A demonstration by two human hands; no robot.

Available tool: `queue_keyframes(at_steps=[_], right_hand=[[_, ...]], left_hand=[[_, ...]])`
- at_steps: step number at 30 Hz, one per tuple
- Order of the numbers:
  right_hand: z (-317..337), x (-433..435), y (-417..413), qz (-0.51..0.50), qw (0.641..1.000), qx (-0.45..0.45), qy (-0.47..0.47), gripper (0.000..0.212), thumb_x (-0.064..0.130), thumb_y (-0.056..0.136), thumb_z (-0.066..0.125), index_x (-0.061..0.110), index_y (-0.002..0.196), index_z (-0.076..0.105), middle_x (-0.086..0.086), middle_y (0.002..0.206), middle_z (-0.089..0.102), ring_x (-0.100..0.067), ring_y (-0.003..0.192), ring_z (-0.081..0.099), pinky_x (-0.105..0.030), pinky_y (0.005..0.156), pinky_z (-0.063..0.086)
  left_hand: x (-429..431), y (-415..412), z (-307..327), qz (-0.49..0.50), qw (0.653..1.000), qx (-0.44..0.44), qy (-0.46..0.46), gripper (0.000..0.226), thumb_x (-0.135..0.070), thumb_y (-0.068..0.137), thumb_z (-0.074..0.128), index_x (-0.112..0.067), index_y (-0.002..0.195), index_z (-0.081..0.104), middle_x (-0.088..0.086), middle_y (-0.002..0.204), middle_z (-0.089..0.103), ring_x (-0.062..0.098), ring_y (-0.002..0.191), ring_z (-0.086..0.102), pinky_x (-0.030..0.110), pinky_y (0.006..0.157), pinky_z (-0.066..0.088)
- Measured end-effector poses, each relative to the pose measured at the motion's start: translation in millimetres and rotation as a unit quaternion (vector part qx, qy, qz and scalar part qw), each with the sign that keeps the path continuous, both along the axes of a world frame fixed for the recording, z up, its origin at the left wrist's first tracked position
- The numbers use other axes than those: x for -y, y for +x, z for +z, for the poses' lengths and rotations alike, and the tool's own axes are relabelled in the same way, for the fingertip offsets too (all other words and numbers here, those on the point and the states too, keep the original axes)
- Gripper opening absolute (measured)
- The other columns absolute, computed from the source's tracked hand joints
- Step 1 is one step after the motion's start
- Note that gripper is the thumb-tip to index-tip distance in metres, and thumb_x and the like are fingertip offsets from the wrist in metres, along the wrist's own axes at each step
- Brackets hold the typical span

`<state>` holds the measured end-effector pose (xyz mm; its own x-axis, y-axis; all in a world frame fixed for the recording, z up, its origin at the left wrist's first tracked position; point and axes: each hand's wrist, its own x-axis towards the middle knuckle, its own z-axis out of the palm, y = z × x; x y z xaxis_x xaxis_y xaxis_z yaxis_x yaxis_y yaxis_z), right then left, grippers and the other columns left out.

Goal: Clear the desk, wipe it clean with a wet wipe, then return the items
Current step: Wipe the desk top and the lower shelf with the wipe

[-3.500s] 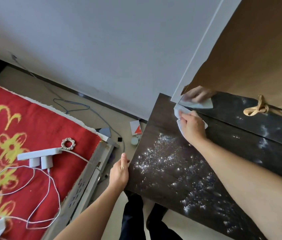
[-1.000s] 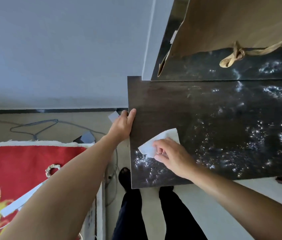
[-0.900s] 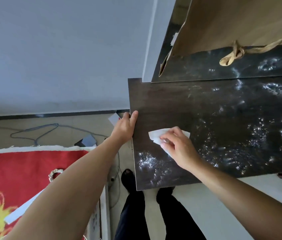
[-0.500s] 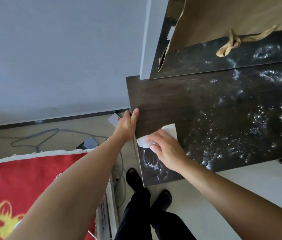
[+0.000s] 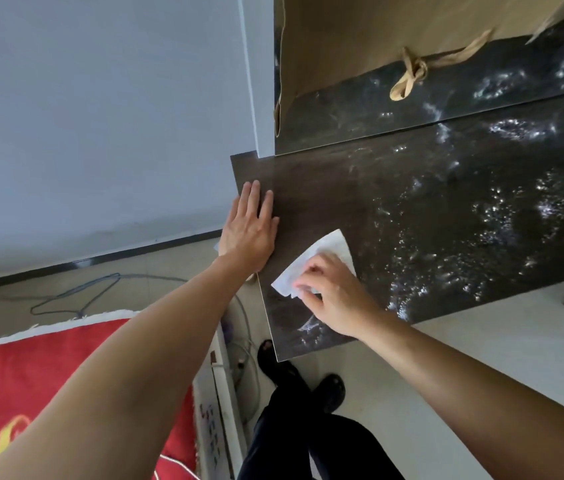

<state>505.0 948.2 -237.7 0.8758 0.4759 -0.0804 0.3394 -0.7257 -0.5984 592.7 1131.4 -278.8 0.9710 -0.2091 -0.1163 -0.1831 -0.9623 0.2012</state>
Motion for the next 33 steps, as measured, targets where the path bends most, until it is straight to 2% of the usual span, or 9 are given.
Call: queue_keyframes(at_steps=[3,6,9,12,15,18,23,28,33], right_hand=[[-7,-8,-33,0.057,0.998,-0.022,0.034,0.012,0.016,0.087,0.065,0.015,0.077,0.072,-0.002,0.086,0.059,-0.024,0.082,0.051,-0.037,0.076,0.043],[-13,-13,-33,0.035,0.998,-0.032,0.030,0.013,0.009,0.088,0.059,0.012,0.082,0.069,-0.002,0.087,0.059,-0.022,0.086,0.048,-0.038,0.079,0.041],[-6,-27,-54,0.106,0.992,-0.066,0.027,0.016,0.002,0.087,0.051,0.008,0.089,0.066,-0.006,0.089,0.056,-0.023,0.086,0.046,-0.036,0.079,0.037],[-1,6,-74,0.146,0.985,-0.094,0.023,0.017,-0.001,0.087,0.051,0.008,0.083,0.065,-0.007,0.086,0.056,-0.023,0.084,0.046,-0.035,0.078,0.038],[-2,53,-67,0.069,0.995,-0.076,-0.002,0.019,-0.002,0.086,0.055,0.009,0.080,0.068,-0.006,0.082,0.057,-0.024,0.083,0.048,-0.035,0.077,0.040],[-3,50,-79,-0.014,0.999,-0.048,0.004,0.019,-0.002,0.084,0.055,0.012,0.084,0.067,-0.004,0.085,0.057,-0.025,0.085,0.051,-0.038,0.077,0.042],[-11,37,-80,-0.042,0.997,-0.034,0.057,0.017,0.000,0.085,0.056,0.012,0.088,0.067,-0.003,0.085,0.058,-0.025,0.083,0.054,-0.039,0.074,0.046],[-19,27,-5,-0.253,0.967,-0.012,0.007,0.016,0.009,0.089,0.051,0.014,0.090,0.066,-0.004,0.093,0.057,-0.022,0.092,0.053,-0.037,0.071,0.046],[-13,15,-83,-0.071,0.996,-0.028,0.039,0.022,0.011,0.083,0.048,0.022,0.091,0.065,0.001,0.089,0.057,-0.012,0.077,0.053,-0.029,0.062,0.050]], left_hand=[[0,-2,-10,0.018,1.000,0.007,-0.011,0.055,-0.037,0.102,0.022,-0.013,0.150,0.016,0.012,0.159,0.008,0.027,0.147,0.001,0.040,0.119,0.011],[2,-2,-12,0.026,1.000,0.007,0.006,0.055,-0.040,0.101,0.019,-0.015,0.151,0.013,0.011,0.160,0.005,0.026,0.147,-0.001,0.040,0.119,0.009],[5,-4,-9,0.035,0.999,-0.011,0.023,0.056,-0.041,0.102,0.016,-0.015,0.151,0.009,0.010,0.160,0.001,0.026,0.147,-0.004,0.040,0.120,0.007],[13,-10,-6,0.053,0.998,-0.019,0.033,0.057,-0.040,0.101,0.014,-0.014,0.151,0.006,0.012,0.160,-0.002,0.027,0.147,-0.006,0.040,0.119,0.007],[24,-23,-5,0.071,0.996,-0.032,0.036,0.057,-0.040,0.102,0.012,-0.013,0.151,0.003,0.014,0.159,-0.005,0.029,0.147,-0.008,0.040,0.119,0.005],[32,-33,-4,0.089,0.995,-0.031,0.026,0.057,-0.039,0.101,0.013,-0.012,0.151,0.004,0.015,0.159,-0.004,0.030,0.146,-0.008,0.041,0.120,0.005],[31,-39,-3,0.081,0.996,-0.031,0.016,0.057,-0.040,0.102,0.015,-0.014,0.151,0.006,0.014,0.159,-0.004,0.028,0.147,-0.008,0.039,0.120,0.005],[23,-37,-3,0.062,0.998,-0.029,0.015,0.055,-0.040,0.102,0.018,-0.017,0.151,0.009,0.012,0.160,-0.001,0.027,0.147,-0.006,0.039,0.118,0.008],[18,-35,1,0.048,0.998,-0.043,0.002,0.054,-0.038,0.102,0.022,-0.018,0.151,0.011,0.011,0.160,0.000,0.027,0.147,-0.005,0.041,0.118,0.014]])
